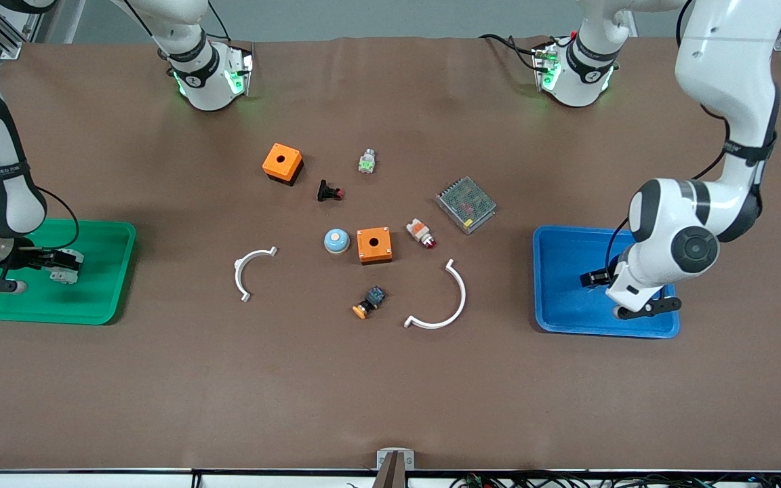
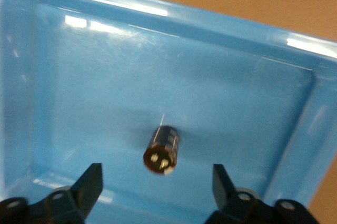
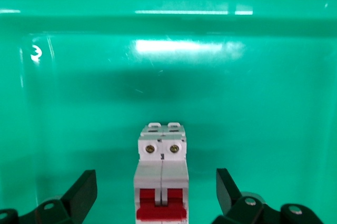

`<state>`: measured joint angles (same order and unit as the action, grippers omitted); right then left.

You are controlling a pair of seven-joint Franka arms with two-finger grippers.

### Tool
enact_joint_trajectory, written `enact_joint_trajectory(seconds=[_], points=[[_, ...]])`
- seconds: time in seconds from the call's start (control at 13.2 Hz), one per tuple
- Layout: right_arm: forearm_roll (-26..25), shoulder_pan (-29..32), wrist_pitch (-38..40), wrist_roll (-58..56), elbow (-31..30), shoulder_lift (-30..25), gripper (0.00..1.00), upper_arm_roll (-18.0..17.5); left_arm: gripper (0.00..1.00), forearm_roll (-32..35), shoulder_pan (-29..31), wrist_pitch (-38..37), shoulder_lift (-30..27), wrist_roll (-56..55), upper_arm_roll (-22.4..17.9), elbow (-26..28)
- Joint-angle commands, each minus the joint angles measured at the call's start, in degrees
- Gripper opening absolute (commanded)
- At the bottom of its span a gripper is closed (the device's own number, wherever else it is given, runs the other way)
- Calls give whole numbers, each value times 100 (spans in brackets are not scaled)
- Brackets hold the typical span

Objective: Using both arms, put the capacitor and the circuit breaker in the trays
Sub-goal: 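Lower the capacitor into the blue tray while the right gripper lowers the breaker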

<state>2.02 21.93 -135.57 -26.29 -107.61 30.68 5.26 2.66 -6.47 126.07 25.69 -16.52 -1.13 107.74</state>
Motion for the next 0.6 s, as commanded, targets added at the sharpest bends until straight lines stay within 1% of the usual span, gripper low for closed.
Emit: enact_joint_trajectory(seconds=[0.0, 0.15, 0.23, 0.38, 0.53], points=[[71, -136, 721, -52, 423, -159, 100, -25, 100, 69, 5, -590, -791, 193, 25, 133], [45, -372, 1600, 10, 871, -308, 100, -25, 100, 33, 101, -1065, -1310, 438, 16, 133], [10, -539, 1882, 149, 1048, -387, 100, -17, 100, 33, 233, -1328, -1582, 666, 16, 133], [-95, -891, 2410, 632, 1268, -563, 100, 1, 100, 24, 260, -1856, -2022, 1001, 16, 124], [-306, -1311, 2823, 1255, 1453, -756, 100, -8, 100, 24, 269, -2015, -2383, 1002, 8, 124]])
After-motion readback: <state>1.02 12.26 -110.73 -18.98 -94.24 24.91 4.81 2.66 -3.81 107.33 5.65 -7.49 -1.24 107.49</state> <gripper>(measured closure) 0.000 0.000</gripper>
